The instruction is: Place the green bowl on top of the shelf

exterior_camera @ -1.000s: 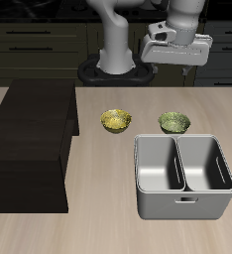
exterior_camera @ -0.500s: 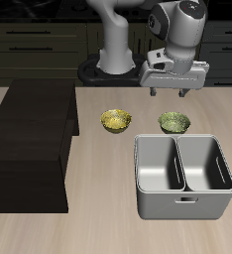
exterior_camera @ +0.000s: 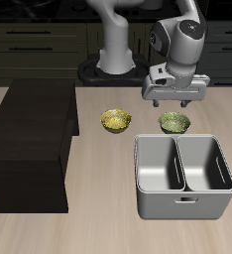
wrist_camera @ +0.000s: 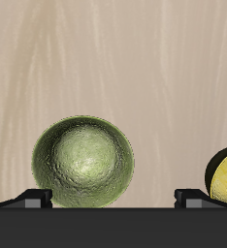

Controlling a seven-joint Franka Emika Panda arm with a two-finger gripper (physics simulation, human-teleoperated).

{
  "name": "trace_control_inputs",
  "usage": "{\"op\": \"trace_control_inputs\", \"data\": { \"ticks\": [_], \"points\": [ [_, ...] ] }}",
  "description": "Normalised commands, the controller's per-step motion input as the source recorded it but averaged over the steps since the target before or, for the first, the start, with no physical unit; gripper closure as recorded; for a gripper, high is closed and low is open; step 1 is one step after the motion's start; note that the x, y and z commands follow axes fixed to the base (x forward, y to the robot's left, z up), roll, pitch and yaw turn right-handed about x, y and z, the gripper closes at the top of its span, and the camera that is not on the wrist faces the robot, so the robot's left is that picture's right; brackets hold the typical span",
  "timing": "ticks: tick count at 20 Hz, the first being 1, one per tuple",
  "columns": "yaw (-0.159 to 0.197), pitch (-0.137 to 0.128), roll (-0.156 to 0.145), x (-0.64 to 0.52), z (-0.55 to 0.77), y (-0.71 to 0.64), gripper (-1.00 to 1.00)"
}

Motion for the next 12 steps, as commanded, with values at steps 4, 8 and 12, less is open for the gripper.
{"op": "trace_control_inputs", "data": {
  "ticks": [4,8,12],
  "points": [
    [0.010,0.024,0.012,-0.05,-0.40,0.06,-1.00],
    [-0.006,0.026,0.005,-0.03,-0.36,-0.01,-1.00],
    [-0.008,0.020,-0.004,-0.02,-0.32,0.00,-1.00]
  ]
}}
